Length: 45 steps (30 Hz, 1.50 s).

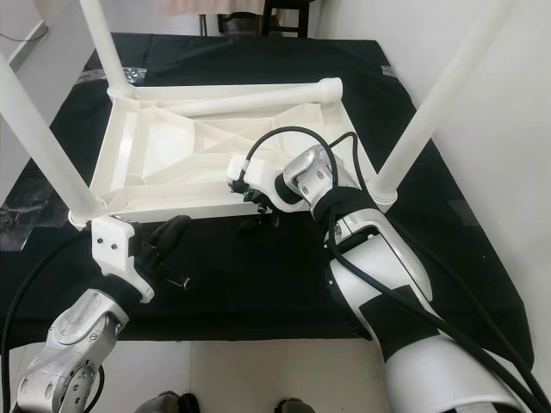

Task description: Building children table

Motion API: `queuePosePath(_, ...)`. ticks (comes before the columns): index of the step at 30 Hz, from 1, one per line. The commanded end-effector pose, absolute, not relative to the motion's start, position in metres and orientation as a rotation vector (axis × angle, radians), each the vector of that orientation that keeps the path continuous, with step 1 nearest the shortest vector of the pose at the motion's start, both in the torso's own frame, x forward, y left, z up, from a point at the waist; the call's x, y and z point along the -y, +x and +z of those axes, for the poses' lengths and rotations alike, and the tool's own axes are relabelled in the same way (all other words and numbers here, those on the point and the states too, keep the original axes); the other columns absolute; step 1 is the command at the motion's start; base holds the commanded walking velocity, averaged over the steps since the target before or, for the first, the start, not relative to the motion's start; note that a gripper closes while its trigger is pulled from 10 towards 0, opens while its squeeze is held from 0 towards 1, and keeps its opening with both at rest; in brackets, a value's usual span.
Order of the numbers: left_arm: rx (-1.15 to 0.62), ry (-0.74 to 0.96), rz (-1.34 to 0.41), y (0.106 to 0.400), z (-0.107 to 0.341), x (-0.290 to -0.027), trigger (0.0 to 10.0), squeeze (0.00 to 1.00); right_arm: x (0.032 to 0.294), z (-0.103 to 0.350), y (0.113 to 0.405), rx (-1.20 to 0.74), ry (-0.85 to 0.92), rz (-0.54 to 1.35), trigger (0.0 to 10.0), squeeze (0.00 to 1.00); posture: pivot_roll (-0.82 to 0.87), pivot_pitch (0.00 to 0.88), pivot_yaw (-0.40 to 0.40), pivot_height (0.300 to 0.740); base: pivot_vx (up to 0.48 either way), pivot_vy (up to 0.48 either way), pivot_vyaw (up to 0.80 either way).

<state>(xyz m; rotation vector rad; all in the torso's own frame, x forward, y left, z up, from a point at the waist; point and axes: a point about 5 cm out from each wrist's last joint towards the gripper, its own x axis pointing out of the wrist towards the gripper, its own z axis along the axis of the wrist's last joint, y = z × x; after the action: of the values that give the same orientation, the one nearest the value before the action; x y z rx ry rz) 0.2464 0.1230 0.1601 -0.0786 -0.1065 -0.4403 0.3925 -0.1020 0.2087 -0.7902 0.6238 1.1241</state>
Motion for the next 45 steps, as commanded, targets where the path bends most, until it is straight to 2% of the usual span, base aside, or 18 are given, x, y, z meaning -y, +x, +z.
queuePosePath(1,0.074,-0.081,-0.44,0.247,0.154,-0.123,10.0,0.0,0.102,0.198,0.389,-0.686,-0.786,1.14,0.0,0.0,0.01,0.166,-0.064,0.74,0.0,0.0,0.0)
queuePosePath(18,0.076,-0.076,-0.436,0.249,0.154,-0.124,10.0,0.0,0.1,0.172,0.377,-0.757,-0.664,1.227,0.0,0.0,0.02,0.158,-0.057,0.74,0.0,0.0,0.0)
queuePosePath(28,0.075,-0.075,-0.438,0.25,0.154,-0.124,10.0,0.0,0.097,0.17,0.377,-0.753,-0.636,1.2,0.0,0.0,0.02,0.156,-0.055,0.74,0.0,0.0,0.0)
queuePosePath(29,0.076,-0.073,-0.435,0.25,0.154,-0.125,10.0,0.0,0.076,0.171,0.379,-0.713,-0.512,1.104,0.0,0.0,0.02,0.149,-0.056,0.74,0.0,0.0,0.0)
queuePosePath(31,0.077,-0.07,-0.431,0.251,0.154,-0.126,10.0,0.0,0.052,0.17,0.378,-0.706,-0.363,0.997,0.0,0.0,0.02,0.149,-0.056,0.74,0.0,0.0,0.0)
queuePosePath(33,0.077,-0.07,-0.43,0.251,0.154,-0.126,10.0,0.0,0.047,0.17,0.377,-0.71,-0.335,0.977,0.0,0.0,0.02,0.149,-0.056,0.74,0.0,0.0,0.0)
queuePosePath(36,0.074,-0.061,-0.439,0.251,0.153,-0.125,10.0,0.0,-0.001,0.179,0.374,-0.587,-0.198,0.826,0.0,0.0,0.03,0.139,-0.056,0.74,0.0,0.0,0.0)
queuePosePath(40,0.074,-0.057,-0.439,0.251,0.153,-0.125,10.0,0.0,-0.012,0.183,0.375,-0.543,-0.142,0.775,0.0,0.0,0.04,0.134,-0.058,0.74,0.0,0.0,0.0)
queuePosePath(41,0.074,-0.056,-0.438,0.251,0.153,-0.125,10.0,0.0,-0.016,0.186,0.376,-0.5,-0.152,0.743,1.8,0.0,0.05,0.132,-0.063,0.74,0.0,0.0,0.0)
queuePosePath(43,0.074,-0.055,-0.437,0.251,0.153,-0.124,10.0,0.0,-0.02,0.189,0.377,-0.455,-0.174,0.712,1.8,0.0,0.05,0.132,-0.063,0.74,0.0,0.0,0.0)
queuePosePath(44,0.074,-0.052,-0.436,0.251,0.152,-0.124,10.0,0.0,-0.023,0.191,0.378,-0.415,-0.153,0.668,8.2,0.0,0.05,0.131,-0.064,0.74,0.0,0.0,0.0)
queuePosePath(45,0.074,-0.052,-0.436,0.251,0.152,-0.124,10.0,0.0,-0.024,0.192,0.378,-0.408,-0.144,0.654,8.2,0.0,0.05,0.131,-0.064,0.74,0.0,0.0,0.0)
